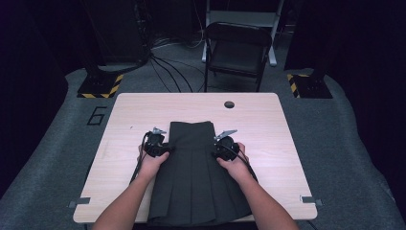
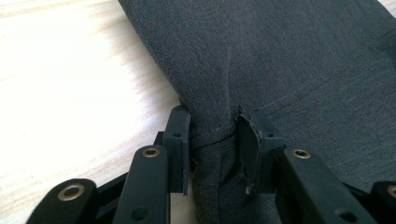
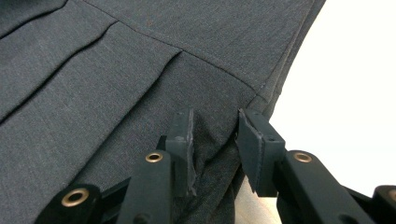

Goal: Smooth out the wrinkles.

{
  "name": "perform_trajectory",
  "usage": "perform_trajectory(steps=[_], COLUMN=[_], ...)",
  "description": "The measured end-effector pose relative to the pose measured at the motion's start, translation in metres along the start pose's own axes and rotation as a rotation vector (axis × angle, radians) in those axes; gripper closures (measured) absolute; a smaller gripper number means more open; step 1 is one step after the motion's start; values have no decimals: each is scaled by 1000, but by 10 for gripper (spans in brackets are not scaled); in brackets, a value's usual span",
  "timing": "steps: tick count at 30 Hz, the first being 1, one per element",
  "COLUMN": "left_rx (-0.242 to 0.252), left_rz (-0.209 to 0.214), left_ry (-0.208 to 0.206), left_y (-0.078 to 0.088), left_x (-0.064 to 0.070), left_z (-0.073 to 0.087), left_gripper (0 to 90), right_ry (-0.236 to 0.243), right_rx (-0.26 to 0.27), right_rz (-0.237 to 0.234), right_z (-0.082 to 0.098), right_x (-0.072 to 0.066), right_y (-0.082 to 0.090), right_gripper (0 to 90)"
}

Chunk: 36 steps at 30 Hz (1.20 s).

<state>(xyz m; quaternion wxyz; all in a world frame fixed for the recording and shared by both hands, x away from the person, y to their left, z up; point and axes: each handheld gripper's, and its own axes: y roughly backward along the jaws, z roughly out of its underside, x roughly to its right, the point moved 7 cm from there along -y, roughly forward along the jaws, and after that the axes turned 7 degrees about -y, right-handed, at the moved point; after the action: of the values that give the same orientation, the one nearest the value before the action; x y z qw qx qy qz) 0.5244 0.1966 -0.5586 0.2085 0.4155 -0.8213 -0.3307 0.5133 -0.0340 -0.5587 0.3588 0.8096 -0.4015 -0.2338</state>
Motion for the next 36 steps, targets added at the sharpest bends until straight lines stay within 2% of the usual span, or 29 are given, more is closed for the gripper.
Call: perform_trajectory(steps=[2, 3, 5, 7, 13, 15, 16, 19, 21, 24, 25, 27, 28, 32, 33, 35, 36], left_rx=[-6, -5, 5, 0, 28, 26, 21, 25, 9, 16, 8, -10, 4, -10, 0, -13, 8], left_rz=[14, 18, 27, 16, 5, -33, -36, -56, -56, -72, -73, -70, -80, -74, -77, -78, -86], left_ry=[2, 15, 44, 57, 54, 41, 21, 34, 14, 22, 4, 8, 13, 2, 18, 0, 17], left_y=[0, 0, -2, -3, -6, -10, -11, -16, -17, -21, -22, -25, -28, -30, -32, -32, -34], left_x=[-1, -1, -3, -6, -12, -15, -17, -17, -19, -18, -20, -20, -20, -22, -22, -24, -24], left_z=[-1, -2, -4, -7, -15, -20, -21, -25, -27, -30, -30, -29, -31, -33, -35, -36, -38], left_gripper=[659, 650, 606, 522, 415, 392, 382, 356, 340, 325, 321, 312, 308, 308, 308, 306, 307], right_ry=[4, 2, -5, -3, 2, 3, 2, 3, 2, 4, -2, 3, 5, 1, -2, 4, 0], right_rx=[1, 0, -1, -3, 0, 1, 1, 1, -2, 1, 2, 0, 1, 0, 1, -1, 2], right_rz=[8, 9, 5, 2, 10, 10, 9, 6, 1, 5, 8, 8, 9, 11, 12, 10, 11], right_z=[0, 0, -1, 0, 0, 0, 0, 0, 0, 0, 0, 0, 0, 0, 0, 0, 0], right_x=[0, 0, 0, 0, 0, 0, 0, 0, 0, 0, 0, 0, 0, 0, 0, 0, 0], right_y=[0, 0, 0, 0, 0, -1, 0, 0, 0, 0, 0, 0, 0, 0, 0, 0, 0], right_gripper=[660, 660, 660, 660, 660, 660, 660, 660, 660, 660, 660, 660, 660, 660, 660, 660, 660])
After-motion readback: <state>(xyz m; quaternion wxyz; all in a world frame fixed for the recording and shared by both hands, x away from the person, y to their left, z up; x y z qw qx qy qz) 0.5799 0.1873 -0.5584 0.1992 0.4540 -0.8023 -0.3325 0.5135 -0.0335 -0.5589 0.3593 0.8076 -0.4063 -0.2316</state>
